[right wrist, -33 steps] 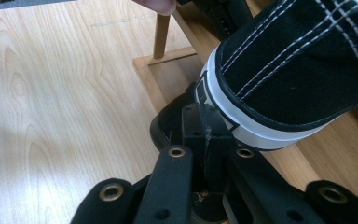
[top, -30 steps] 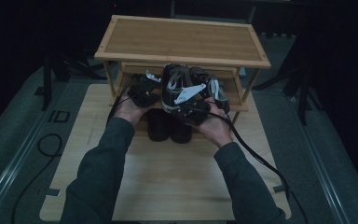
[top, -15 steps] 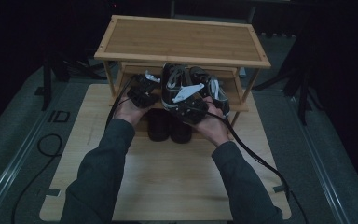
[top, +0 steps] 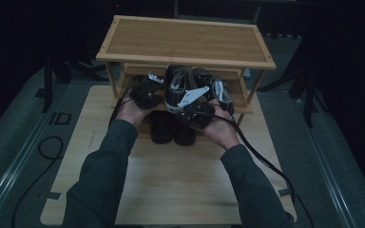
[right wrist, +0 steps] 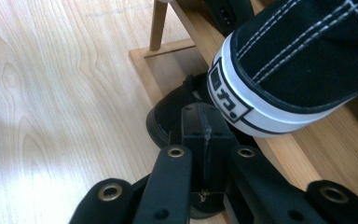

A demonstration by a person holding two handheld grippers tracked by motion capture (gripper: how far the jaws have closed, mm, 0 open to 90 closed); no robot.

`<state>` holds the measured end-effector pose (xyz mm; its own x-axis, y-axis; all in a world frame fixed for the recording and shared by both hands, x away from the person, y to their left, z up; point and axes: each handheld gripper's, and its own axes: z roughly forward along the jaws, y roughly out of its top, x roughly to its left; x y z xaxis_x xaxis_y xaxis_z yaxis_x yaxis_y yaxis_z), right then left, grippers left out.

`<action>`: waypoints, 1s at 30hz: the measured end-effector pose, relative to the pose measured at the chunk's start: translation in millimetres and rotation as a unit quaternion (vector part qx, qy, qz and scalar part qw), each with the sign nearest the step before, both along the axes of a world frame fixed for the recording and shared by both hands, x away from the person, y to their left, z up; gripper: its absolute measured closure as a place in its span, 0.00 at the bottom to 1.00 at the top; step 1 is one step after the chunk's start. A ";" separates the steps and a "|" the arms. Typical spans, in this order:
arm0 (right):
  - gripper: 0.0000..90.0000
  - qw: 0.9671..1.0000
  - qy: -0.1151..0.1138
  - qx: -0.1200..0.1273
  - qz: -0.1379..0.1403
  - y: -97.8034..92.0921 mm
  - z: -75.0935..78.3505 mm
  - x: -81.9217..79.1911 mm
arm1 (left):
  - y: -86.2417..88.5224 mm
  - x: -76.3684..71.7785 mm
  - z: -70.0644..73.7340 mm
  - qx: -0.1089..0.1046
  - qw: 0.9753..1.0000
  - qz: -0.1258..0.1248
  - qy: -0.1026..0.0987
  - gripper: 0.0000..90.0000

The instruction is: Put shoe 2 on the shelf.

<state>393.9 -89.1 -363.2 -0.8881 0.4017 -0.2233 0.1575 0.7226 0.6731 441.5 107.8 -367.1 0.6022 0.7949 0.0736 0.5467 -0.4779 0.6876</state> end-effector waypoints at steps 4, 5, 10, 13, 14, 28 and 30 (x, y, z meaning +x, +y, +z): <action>0.99 1.000 0.013 0.000 0.007 -7.2 2.9 -0.8 | 1.8 0.9 0.3 -0.001 1.000 -0.005 0.002 1.00; 0.99 1.000 0.013 0.000 0.007 -7.2 2.9 -0.8 | 1.8 0.9 0.3 -0.001 1.000 -0.005 0.002 1.00; 0.98 1.000 0.022 -0.010 0.007 -21.3 -0.7 -3.2 | 3.3 1.3 0.4 0.005 1.000 -0.002 -0.002 1.00; 0.98 1.000 0.029 -0.006 0.008 -29.5 -1.7 -6.1 | 4.2 1.8 0.8 0.008 1.000 -0.001 -0.001 1.00; 0.98 0.999 0.031 -0.004 0.008 -31.8 -1.9 -7.1 | 4.3 1.8 0.8 0.009 1.000 0.000 -0.001 1.00; 0.98 0.999 0.038 -0.014 0.004 -82.9 6.2 -19.3 | 9.0 2.6 0.8 0.009 1.000 0.003 0.003 1.00; 0.99 0.999 0.037 -0.015 -0.001 -94.0 7.5 -21.3 | 10.3 3.0 0.9 0.005 1.000 0.000 0.008 1.00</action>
